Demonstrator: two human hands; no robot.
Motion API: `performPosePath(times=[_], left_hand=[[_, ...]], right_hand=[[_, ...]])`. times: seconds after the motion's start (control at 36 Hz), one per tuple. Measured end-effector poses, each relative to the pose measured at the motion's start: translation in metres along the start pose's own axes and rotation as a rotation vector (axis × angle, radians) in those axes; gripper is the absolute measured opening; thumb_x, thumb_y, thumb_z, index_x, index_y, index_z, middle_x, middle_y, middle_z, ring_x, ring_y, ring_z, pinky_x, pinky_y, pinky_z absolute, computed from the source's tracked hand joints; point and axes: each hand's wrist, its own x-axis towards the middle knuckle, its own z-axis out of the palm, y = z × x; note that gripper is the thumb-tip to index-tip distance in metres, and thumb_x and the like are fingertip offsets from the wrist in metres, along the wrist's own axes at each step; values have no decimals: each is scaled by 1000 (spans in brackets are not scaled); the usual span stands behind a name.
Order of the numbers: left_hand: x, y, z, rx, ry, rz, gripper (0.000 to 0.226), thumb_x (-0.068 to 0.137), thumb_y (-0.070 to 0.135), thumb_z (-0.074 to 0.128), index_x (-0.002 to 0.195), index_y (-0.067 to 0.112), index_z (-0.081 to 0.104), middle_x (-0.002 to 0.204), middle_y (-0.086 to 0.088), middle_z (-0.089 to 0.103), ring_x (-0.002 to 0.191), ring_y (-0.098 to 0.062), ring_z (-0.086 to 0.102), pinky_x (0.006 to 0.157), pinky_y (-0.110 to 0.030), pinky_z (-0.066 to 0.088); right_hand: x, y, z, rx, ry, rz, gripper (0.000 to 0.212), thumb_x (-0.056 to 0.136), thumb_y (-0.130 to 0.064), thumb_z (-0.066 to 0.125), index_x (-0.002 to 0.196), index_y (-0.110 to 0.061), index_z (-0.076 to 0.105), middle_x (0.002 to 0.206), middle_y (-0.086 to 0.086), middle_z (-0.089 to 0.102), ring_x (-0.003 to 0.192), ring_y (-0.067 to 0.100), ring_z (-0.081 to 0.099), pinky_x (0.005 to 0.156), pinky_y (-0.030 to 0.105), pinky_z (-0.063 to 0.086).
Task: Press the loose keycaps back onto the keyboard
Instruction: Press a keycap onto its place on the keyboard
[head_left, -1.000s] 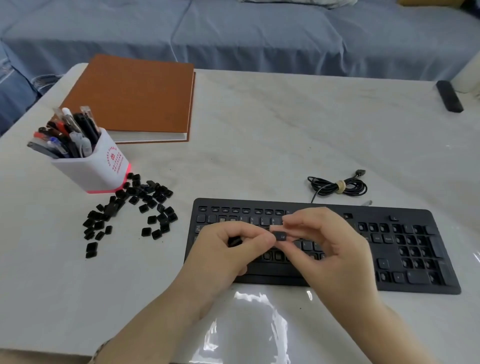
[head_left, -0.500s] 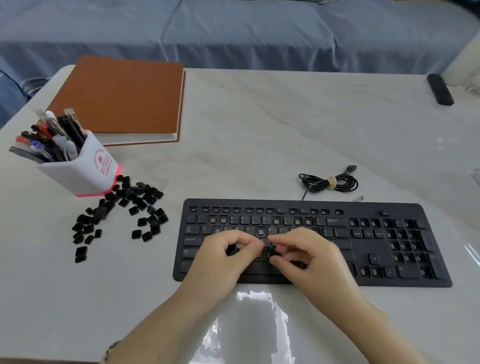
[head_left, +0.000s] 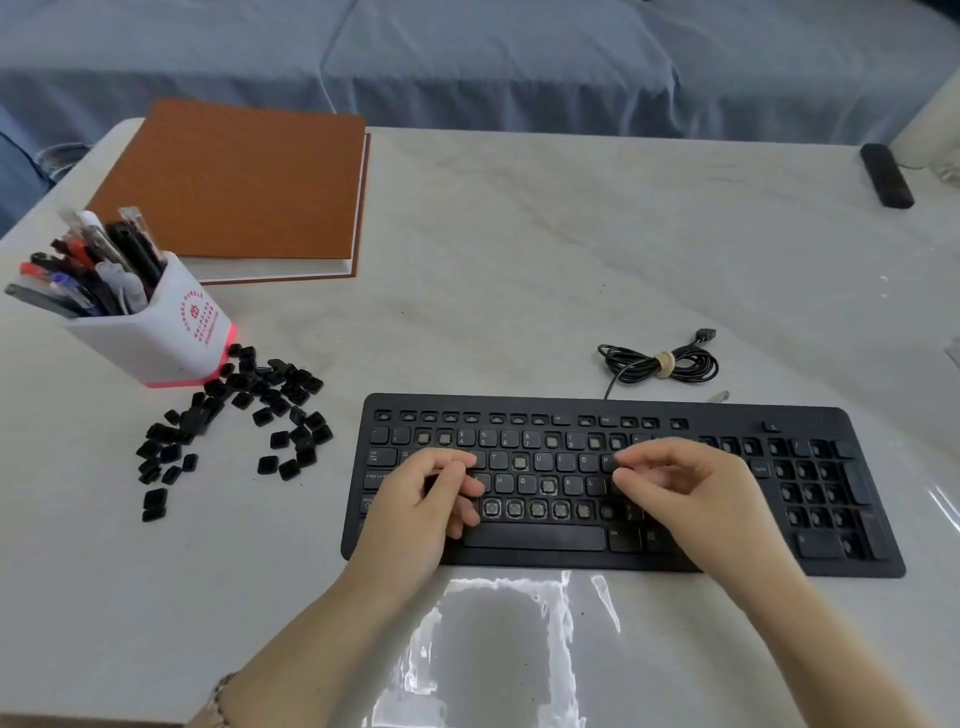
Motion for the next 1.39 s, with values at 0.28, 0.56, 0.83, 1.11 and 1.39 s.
performPosePath(times=[0.28, 0.56, 0.83, 1.11, 1.39], left_hand=[[12, -4, -6, 30, 64, 42, 31, 100, 20, 39, 81, 11, 62, 52, 9, 47, 39, -5, 33, 43, -14, 30], [28, -9, 2, 34, 56, 82, 30, 99, 24, 43, 80, 12, 62, 48, 11, 44, 41, -4, 33, 42, -16, 29], [36, -14, 6, 67, 68, 93, 27, 95, 27, 49, 76, 16, 64, 49, 12, 45, 40, -3, 34, 42, -13, 29], [35, -16, 4, 55, 62, 56, 16, 87, 28, 62, 76, 16, 64, 49, 16, 44, 43, 0, 39, 53, -19, 32], [35, -16, 2, 37, 79, 52, 13, 82, 28, 65, 72, 21, 62, 52, 14, 48, 42, -3, 36, 51, -23, 30]], right_hand=[[9, 1, -1, 113, -73, 124, 13, 80, 2, 67, 83, -10, 69, 66, 2, 72, 65, 10, 69, 65, 11, 53], [33, 4, -14, 3, 34, 17, 13, 84, -7, 64, 83, -19, 69, 61, -6, 70, 56, 3, 65, 63, 5, 48], [53, 5, -14, -113, 78, -148, 25, 85, -8, 64, 77, -32, 65, 65, -9, 69, 58, -2, 61, 64, 8, 48], [67, 7, 25, -287, -36, -353, 6, 82, -14, 68, 85, -18, 72, 91, -20, 57, 81, -10, 52, 77, -1, 33], [68, 16, 57, -427, -14, -484, 9, 80, -13, 69, 85, -8, 74, 90, -2, 62, 90, 14, 52, 81, 9, 31]])
